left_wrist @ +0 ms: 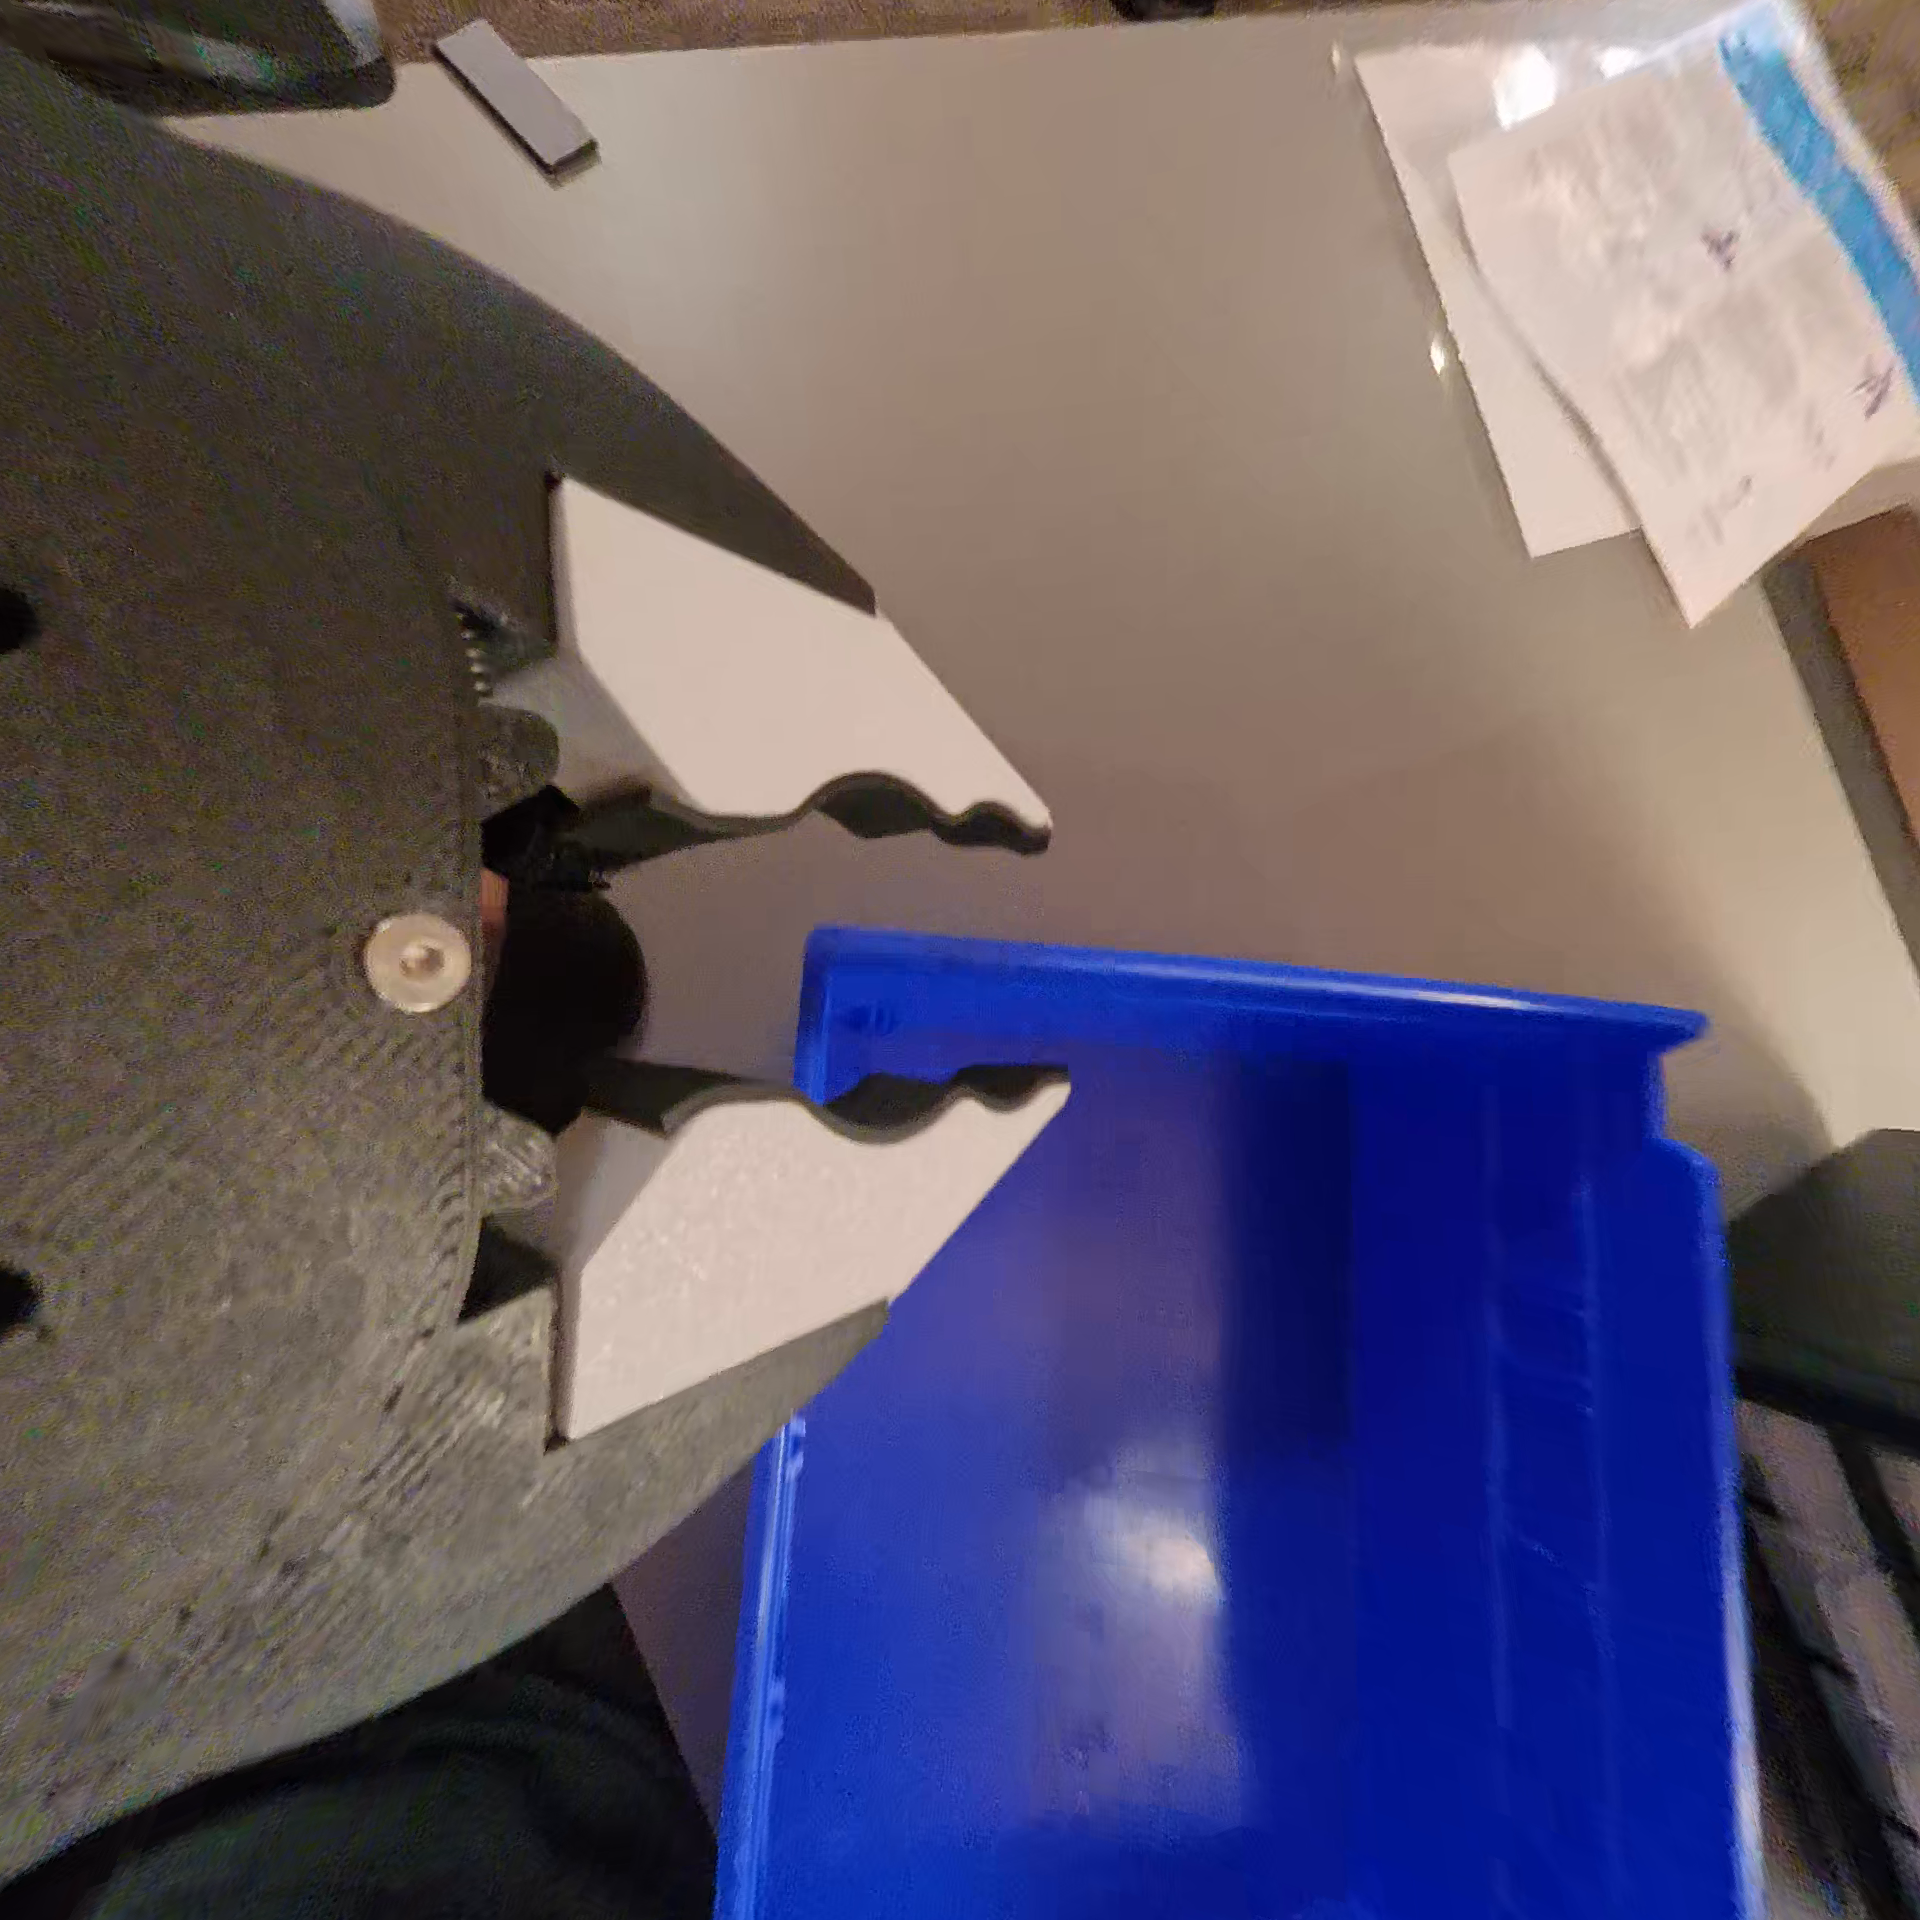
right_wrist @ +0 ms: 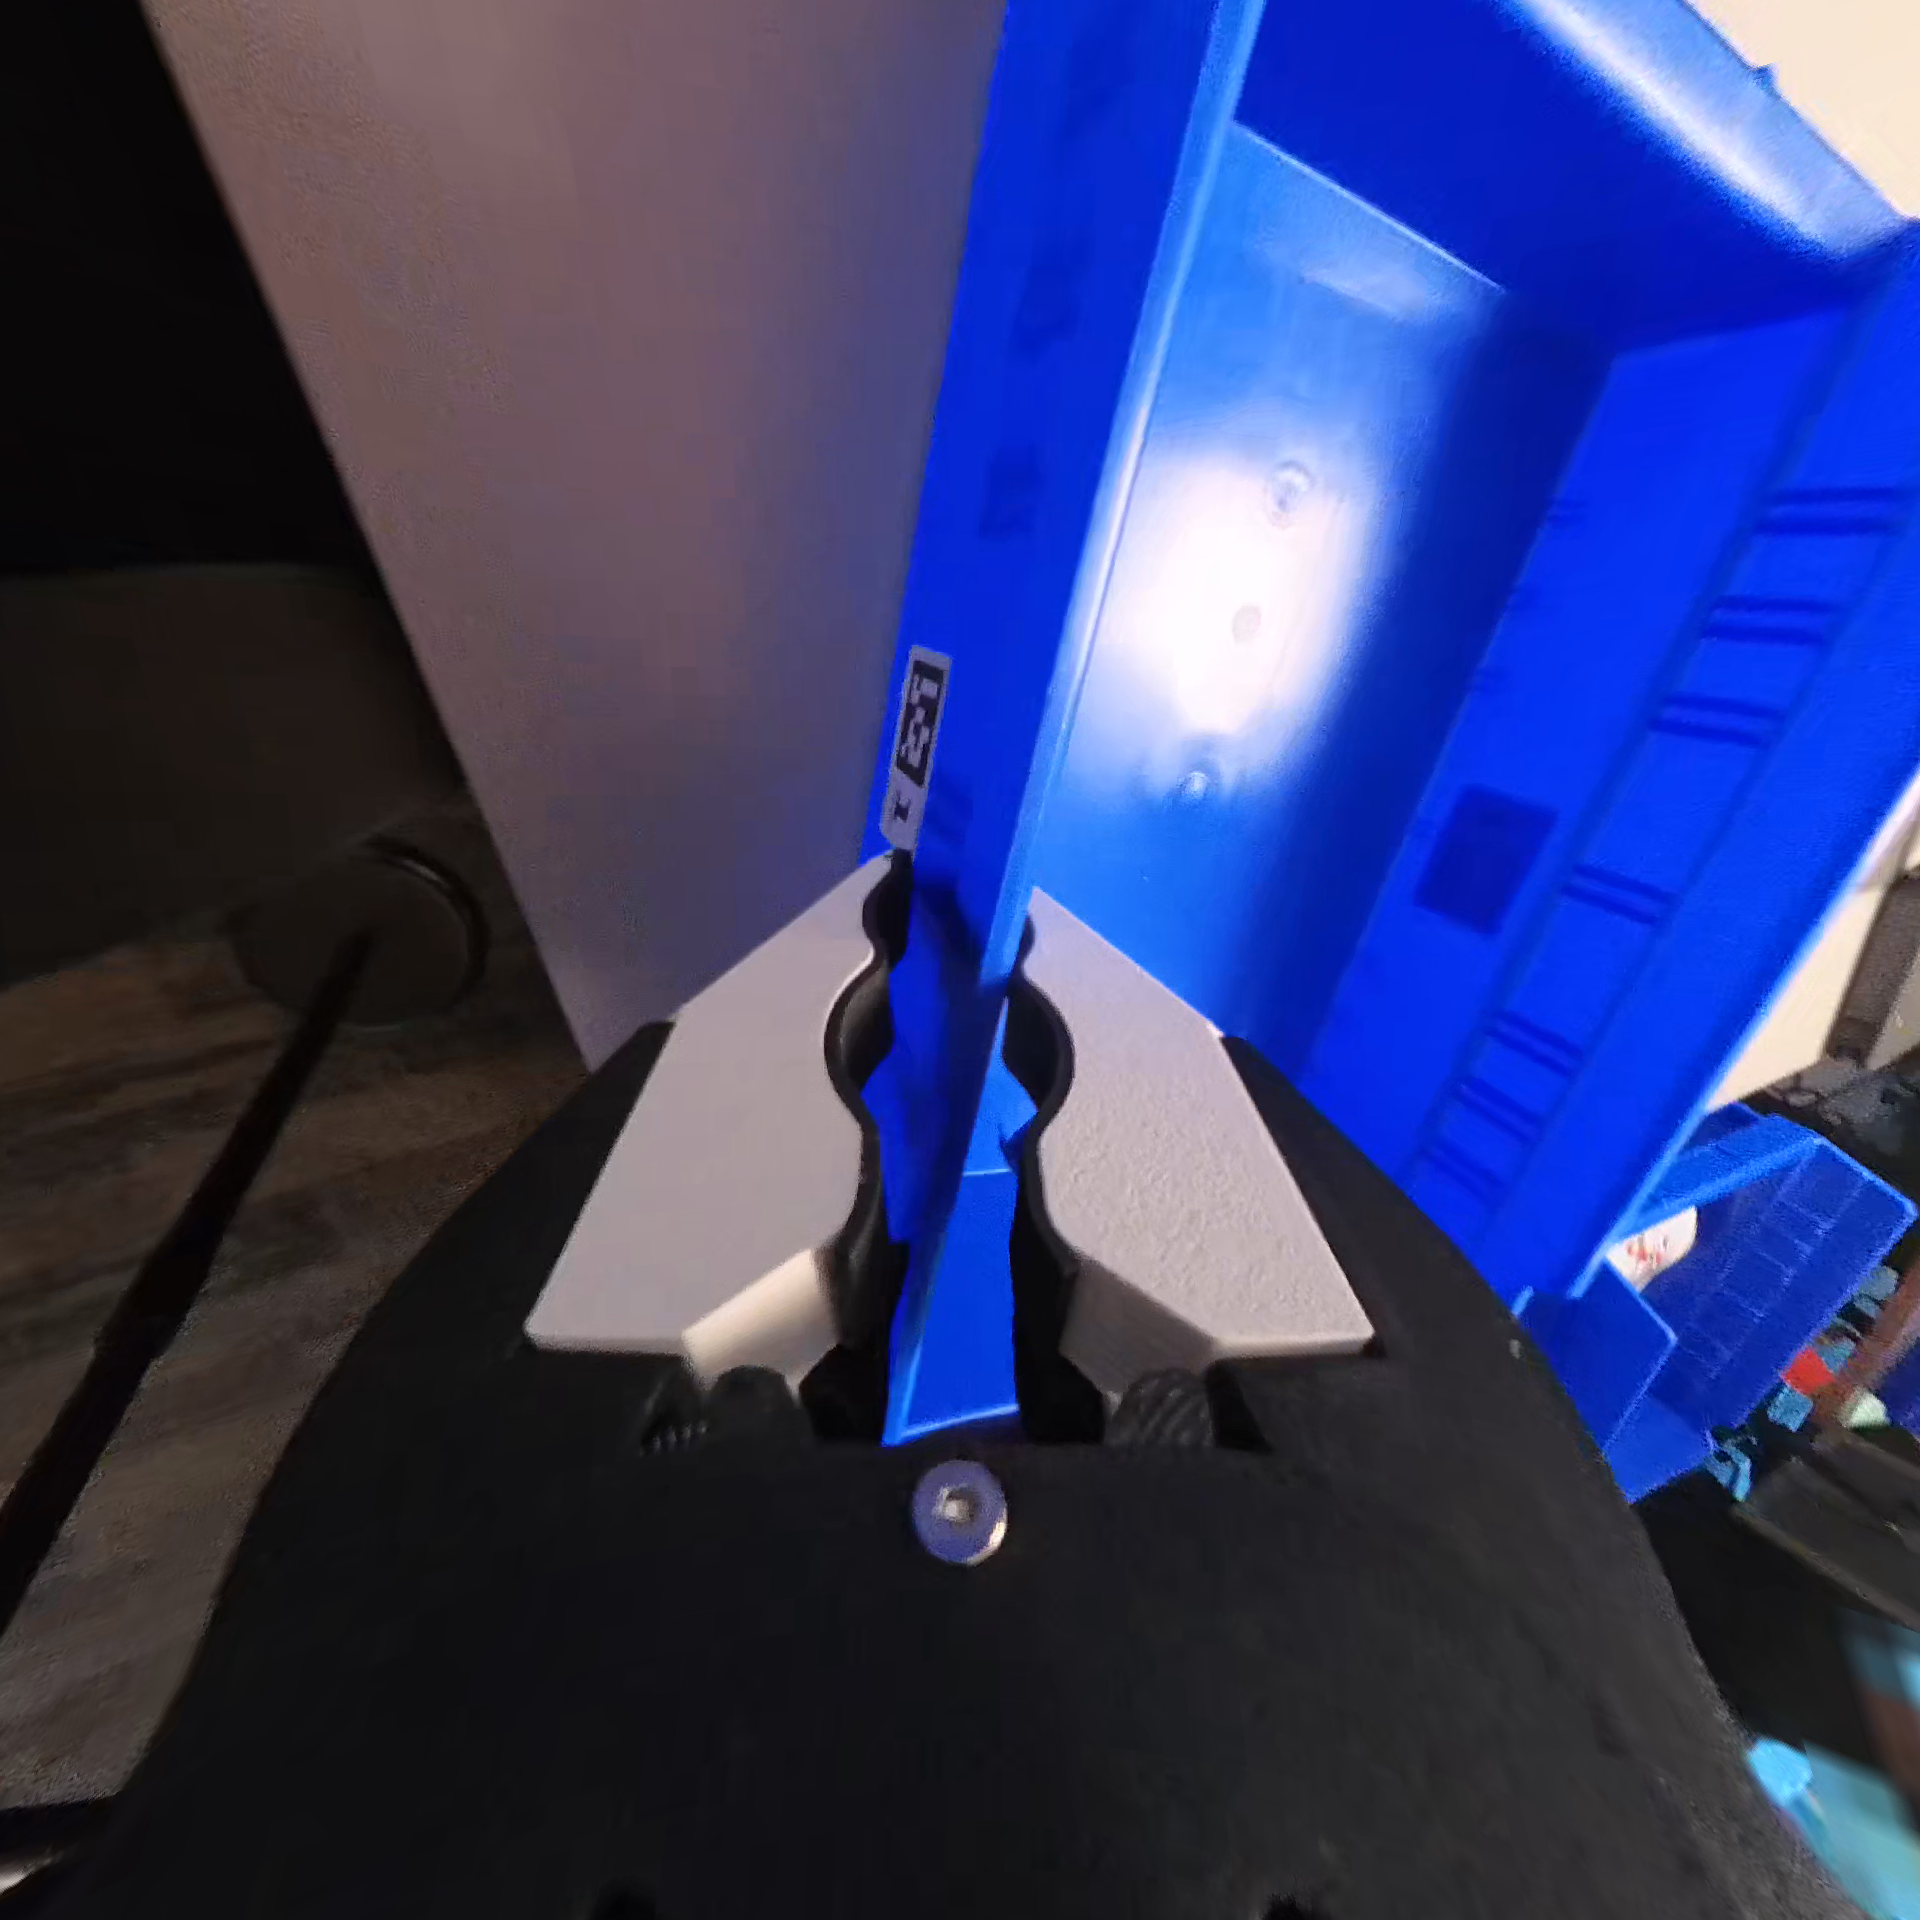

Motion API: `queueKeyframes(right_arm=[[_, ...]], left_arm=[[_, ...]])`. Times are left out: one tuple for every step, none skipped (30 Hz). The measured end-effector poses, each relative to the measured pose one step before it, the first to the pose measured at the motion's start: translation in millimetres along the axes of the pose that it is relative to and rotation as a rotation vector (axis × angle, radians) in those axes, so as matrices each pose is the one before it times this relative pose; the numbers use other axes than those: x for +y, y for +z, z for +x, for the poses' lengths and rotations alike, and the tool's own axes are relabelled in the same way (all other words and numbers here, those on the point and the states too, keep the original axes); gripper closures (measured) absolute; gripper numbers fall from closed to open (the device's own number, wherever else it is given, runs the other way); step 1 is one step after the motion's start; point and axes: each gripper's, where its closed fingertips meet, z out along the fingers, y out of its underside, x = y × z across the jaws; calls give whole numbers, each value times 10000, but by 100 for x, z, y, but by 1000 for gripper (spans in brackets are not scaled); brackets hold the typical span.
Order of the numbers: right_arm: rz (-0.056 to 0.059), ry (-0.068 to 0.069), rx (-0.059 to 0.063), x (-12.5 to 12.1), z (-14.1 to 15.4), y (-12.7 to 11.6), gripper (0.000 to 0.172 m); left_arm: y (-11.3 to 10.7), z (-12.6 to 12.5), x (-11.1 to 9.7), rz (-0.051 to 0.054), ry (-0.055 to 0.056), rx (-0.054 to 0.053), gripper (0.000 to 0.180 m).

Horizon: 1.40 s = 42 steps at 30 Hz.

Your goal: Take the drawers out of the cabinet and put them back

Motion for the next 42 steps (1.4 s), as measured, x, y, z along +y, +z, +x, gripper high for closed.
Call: queueKeyframes(right_arm=[[-84,130,285,175,580,-167,148],[-228,78,497,327,780,-205,138],[-164,145,496,161,735,-265,130],[101,335,466,-337,669,-337,126],[366,469,417,-820,510,-378,125],[468,588,397,-1052,370,-358,123],[423,718,399,-970,261,-266,121],[361,918,479,-825,292,-190,120],[469,1113,586,-890,366,-215,117],[603,1233,516,-953,192,-273,117],[681,1103,286,-885,-244,-324,116],[717,888,223,-774,-377,-405,116],[573,709,251,-463,-293,-408,116],[373,555,295,-81,-138,-373,116],[195,479,357,247,130,-383,116],[95,478,432,470,477,-463,116],[81,450,475,584,799,-578,117],[46,380,464,688,1011,-680,118],[-16,277,473,809,1224,-698,118],[-84,133,508,958,1448,-592,118],[-158,1,548,1050,1635,-391,119],[-200,-106,489,1024,1593,-62,119],[-258,-132,372,945,1438,271,119],[-233,-92,257,780,1180,451,119],[-160,1,185,558,970,490,118],[-31,17,87,292,684,491,116],[135,92,-87,-54,286,467,118],[-50,59,63,124,453,620,118],[11,-80,185,17,585,726,118],[-85,-88,246,189,694,821,119],[-193,21,361,378,879,835,119],[-171,89,264,399,689,643,118],[-94,187,16,279,192,279,117],[39,323,-180,88,-280,-170,115],[208,437,-301,-105,-709,-527,114],[290,490,-426,-151,-1240,-757,111],[316,442,-485,-109,-1678,-829,110],[345,309,-429,-171,-1881,-755,109],[367,176,-329,-393,-1915,-517,109],[266,33,-312,-512,-1924,-198,107],[102,-53,-264,-526,-1709,69,102],[6,-36,-162,-493,-1288,222,98]], left_arm=[[-666,559,-372,318,-86,-116,132],[-813,1151,-529,457,7,-6,125],[-935,1818,-625,561,94,153,118],[-999,2399,-690,638,114,312,111],[-932,2797,-733,666,115,426,105],[-739,2893,-661,619,100,412,98],[-494,2493,-431,473,45,197,91],[-335,1638,-179,319,-115,-210,84],[-265,801,11,254,-312,-546,81],[-211,448,189,250,-407,-590,77],[-130,479,347,247,-423,-445,75],[-21,697,520,198,-393,-230,74],[97,921,701,93,-300,-45,73],[223,1041,734,-7,-134,36,72],[350,990,562,-63,78,-3,68],[393,805,418,-105,251,-105,66],[374,593,311,-115,317,-185,63],[327,511,302,-101,307,-168,62],[297,404,355,-93,272,-129,62],[315,110,427,-89,240,-181,62],[348,-252,507,-103,256,-265,63],[297,-516,399,-13,310,-317,70],[168,-626,230,64,268,-283,69],[102,-523,140,50,83,-112,68],[61,-469,78,27,-50,0,68],[57,-594,89,-37,-59,-25,68],[96,-723,105,-71,-55,-76,68],[166,-868,122,-72,-69,-125,67],[225,-948,134,-73,-84,-146,68],[220,-1019,144,-79,-77,-173,68],[186,-1061,145,-85,-92,-219,69],[91,-1066,94,-53,-170,-255,70],[-36,-1008,30,-5,-232,-279,72],[-171,-860,-17,48,-215,-267,79],[-231,-566,-83,125,-158,-185,84],[-166,-198,-45,123,-116,-59,84],[-62,47,29,59,-69,10,79],[13,73,30,36,24,-40,80],[28,20,8,-7,66,-95,79],[4,70,16,-30,2,-59,77],[-69,137,-56,10,-76,9,77],[-174,222,-92,30,-102,79,78]])
